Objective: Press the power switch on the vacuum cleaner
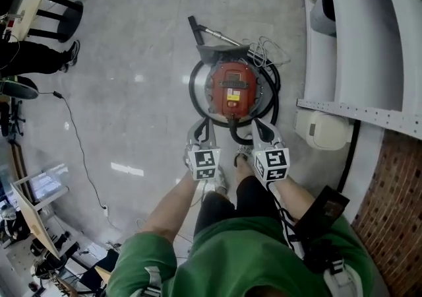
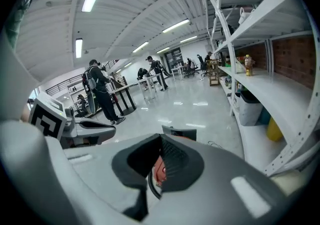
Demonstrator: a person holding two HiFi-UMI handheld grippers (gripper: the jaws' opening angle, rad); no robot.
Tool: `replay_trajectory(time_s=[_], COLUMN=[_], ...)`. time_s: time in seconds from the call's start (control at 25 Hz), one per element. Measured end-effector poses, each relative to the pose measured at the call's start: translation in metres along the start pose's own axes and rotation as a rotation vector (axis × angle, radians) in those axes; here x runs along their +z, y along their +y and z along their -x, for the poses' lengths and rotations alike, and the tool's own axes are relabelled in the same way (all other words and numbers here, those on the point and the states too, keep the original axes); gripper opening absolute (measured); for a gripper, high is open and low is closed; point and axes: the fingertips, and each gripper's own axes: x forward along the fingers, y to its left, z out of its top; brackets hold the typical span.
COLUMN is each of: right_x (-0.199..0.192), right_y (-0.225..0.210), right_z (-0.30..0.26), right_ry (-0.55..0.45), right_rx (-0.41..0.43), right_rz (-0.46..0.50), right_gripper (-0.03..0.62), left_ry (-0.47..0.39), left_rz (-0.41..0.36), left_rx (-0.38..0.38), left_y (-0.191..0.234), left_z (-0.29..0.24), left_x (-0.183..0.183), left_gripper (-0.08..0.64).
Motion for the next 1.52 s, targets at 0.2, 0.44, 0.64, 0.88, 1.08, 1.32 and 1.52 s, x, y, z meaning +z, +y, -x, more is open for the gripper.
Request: replay_trajectory(time_s=[0.2,0.44,0.64,0.88,1.08,1.32,1.52], right_x=[0.026,0.032,0.041,0.056,0.057,0.039,0.032], right_y=[0.013,0.049,0.072,0.105,0.136,0.166,0.190], right_z=[0.026,0.080,0.127,0.174,0.213,0.247,0.269], right_ry=[-0.069,-0.147,-0.214,-0.299,-0.338,-0.351,-0.371], right_rx=[-0.028,-0.061,-0.084,-0.103,-0.105,-0.109,-0.114], right_rz=[0.000,0.008,0.027,0.063,0.080,0.101,0.117], right_gripper=[0.003,0.003,0.003,0.003,0.003,0.003,0.003], left_ry=[-0.095,-0.188,-0.249,-0.323,-0.368,-0.391,-0.420], left_rz=[0.010,0.023,0.023,0.018,0.016,-0.032,-0.009], left_rx=[-0.002,0.006,0.012,-0.011,-0.055,-0.145,-0.137], left_y=[0.002,0.005,0.006,0.008,0.005,-0.007,0.001], left_z=[0.035,0.101,0.153,0.207,0.253,0.300,0.327], left_x=[0.030,0.038,0.038,0.041,0.043,0.030,0.020], left_gripper=[0.008,0.008,0.008,0.008,0.008,0.008,0.008])
